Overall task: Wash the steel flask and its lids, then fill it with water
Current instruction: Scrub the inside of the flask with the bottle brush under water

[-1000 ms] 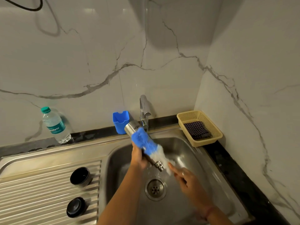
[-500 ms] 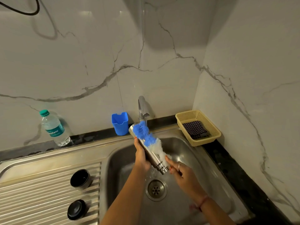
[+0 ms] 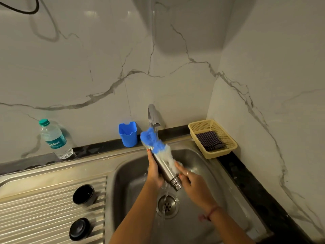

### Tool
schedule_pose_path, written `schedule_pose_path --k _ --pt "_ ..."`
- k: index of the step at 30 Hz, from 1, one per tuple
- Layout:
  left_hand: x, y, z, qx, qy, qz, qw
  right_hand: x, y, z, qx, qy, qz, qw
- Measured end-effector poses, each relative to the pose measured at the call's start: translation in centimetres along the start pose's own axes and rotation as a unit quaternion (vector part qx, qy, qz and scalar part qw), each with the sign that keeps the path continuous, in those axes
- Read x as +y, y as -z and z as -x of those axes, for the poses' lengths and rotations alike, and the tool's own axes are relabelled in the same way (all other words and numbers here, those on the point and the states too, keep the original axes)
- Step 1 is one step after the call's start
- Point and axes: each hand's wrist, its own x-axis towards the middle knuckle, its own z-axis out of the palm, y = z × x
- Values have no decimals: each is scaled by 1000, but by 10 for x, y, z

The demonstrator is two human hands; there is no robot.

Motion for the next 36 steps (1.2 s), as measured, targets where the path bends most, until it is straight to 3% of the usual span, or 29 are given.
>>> schedule_pose_path --k 3,9,14,17,21,24,31,36 --pt "-3 0 1 1 6 -30 1000 -4 -3 -13 19 -34 -23 999" --pt "5 14 -3 -18 -6 -53 998 23 5 47 7 2 10 1000" --pt "-5 11 10 -46 46 -70 995 2 4 4 22 2 48 999" --pt "-9 4 17 -37 55 -89 994 -8 13 -12 20 1 51 998" --pt "-7 9 13 -12 33 -81 996 4 17 29 12 -6 78 997" --pt "-5 17 8 -19 37 -76 996 19 11 51 2 -8 63 998" --pt "-15 16 21 -30 82 -129 988 2 12 3 14 -25 32 999" --pt "-9 19 22 -60 76 -82 992 23 2 54 10 2 15 1000"
